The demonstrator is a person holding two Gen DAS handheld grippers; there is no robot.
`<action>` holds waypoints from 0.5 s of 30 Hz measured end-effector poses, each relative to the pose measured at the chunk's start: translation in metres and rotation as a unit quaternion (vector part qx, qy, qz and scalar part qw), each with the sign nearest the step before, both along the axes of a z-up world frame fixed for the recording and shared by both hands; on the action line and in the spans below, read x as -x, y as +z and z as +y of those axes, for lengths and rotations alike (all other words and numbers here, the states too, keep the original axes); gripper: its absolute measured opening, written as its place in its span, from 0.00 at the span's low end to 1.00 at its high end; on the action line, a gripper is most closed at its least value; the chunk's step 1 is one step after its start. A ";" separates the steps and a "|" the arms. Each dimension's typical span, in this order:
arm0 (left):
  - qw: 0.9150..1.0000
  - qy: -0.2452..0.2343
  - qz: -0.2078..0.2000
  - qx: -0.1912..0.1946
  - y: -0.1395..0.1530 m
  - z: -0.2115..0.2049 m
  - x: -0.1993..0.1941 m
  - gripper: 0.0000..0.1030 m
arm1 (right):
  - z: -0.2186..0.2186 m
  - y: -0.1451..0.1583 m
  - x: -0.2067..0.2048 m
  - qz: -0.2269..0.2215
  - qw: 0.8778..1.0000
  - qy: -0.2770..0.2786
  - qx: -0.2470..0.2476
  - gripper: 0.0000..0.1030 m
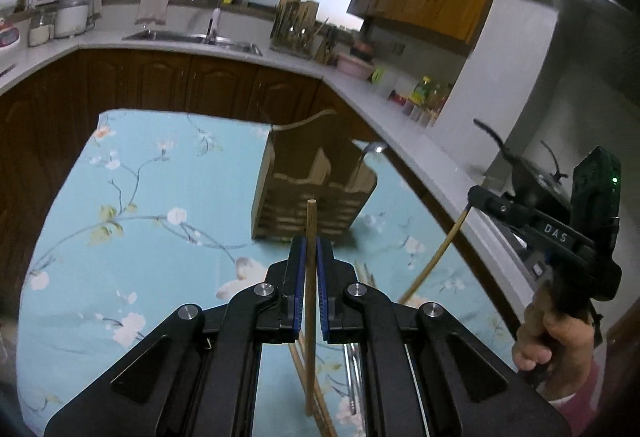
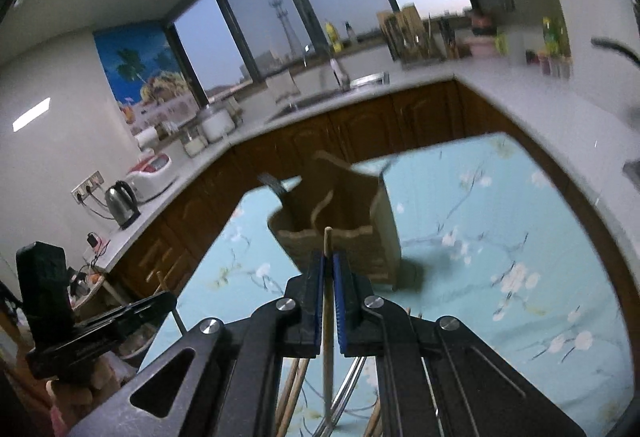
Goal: Organize utensils
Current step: 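Carry both chopsticks upright and lower them into the wooden holder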
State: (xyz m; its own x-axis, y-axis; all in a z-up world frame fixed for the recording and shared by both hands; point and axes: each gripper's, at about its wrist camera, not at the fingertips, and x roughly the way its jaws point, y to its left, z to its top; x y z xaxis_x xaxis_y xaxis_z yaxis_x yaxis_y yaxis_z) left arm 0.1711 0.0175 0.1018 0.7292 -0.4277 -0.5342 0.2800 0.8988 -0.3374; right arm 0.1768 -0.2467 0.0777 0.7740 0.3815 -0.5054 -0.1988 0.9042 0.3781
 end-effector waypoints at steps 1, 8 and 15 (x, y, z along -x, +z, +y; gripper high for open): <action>1.000 0.002 -0.005 0.001 0.003 0.001 0.000 0.05 | -0.002 0.006 0.001 -0.009 1.000 0.000 -0.002 0.05; 1.000 0.013 -0.024 0.009 0.018 0.007 -0.001 0.05 | -0.005 0.025 0.000 -0.037 0.999 -0.008 -0.002 0.05; 0.999 0.021 -0.042 0.012 0.028 0.009 -0.005 0.05 | -0.009 0.028 -0.004 -0.044 0.999 -0.015 -0.004 0.05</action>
State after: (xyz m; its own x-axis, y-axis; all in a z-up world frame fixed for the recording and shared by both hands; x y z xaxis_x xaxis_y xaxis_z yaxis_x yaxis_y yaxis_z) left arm 0.1761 0.0261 0.1298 0.7886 -0.4080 -0.4600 0.2703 0.9020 -0.3367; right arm 0.1809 -0.2561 0.1054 0.8265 0.3611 -0.4318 -0.2043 0.9073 0.3676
